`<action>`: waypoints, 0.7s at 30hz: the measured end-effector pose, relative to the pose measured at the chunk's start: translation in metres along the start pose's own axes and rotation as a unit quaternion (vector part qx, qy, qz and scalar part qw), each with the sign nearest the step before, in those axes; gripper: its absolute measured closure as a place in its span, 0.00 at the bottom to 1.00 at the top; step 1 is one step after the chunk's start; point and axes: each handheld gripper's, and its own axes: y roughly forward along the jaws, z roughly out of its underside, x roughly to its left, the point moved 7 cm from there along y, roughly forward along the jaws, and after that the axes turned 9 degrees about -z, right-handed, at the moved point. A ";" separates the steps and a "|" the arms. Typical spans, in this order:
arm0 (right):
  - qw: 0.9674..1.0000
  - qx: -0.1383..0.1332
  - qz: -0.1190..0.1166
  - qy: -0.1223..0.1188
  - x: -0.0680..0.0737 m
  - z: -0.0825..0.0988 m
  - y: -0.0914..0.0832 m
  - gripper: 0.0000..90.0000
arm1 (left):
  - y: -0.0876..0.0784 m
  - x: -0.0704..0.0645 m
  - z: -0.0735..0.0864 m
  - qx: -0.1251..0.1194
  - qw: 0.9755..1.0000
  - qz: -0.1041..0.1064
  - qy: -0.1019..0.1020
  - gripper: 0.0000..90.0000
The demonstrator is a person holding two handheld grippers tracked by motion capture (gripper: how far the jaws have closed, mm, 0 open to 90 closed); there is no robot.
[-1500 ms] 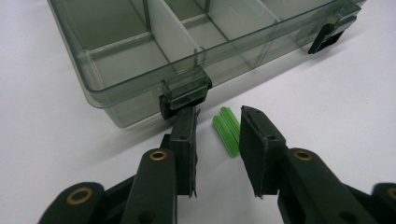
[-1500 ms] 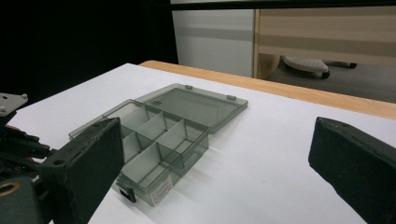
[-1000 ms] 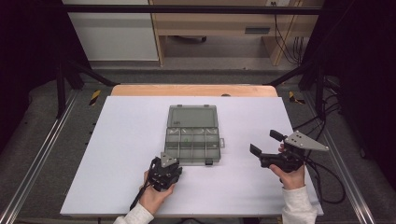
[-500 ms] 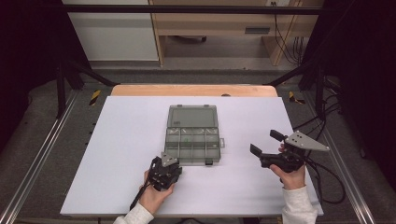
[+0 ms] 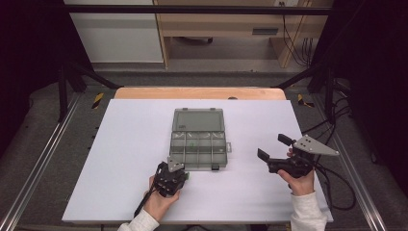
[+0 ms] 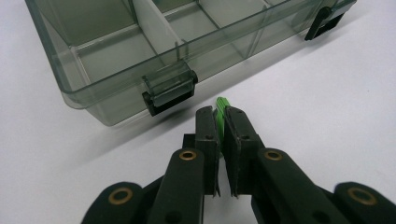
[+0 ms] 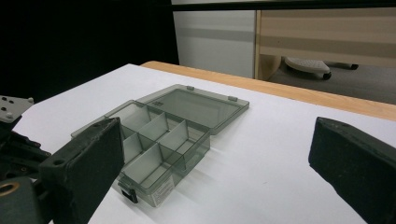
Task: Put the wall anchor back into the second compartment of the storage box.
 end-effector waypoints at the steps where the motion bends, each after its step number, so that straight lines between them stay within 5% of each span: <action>1: 1.000 0.000 -0.001 0.000 0.000 0.000 0.000 0.04 | -0.003 0.001 -0.001 -0.003 1.000 0.002 -0.001 0.93; 21: 1.000 0.002 -0.001 0.002 0.000 0.001 0.001 0.04 | -0.048 0.015 -0.029 -0.069 0.997 0.018 -0.018 0.93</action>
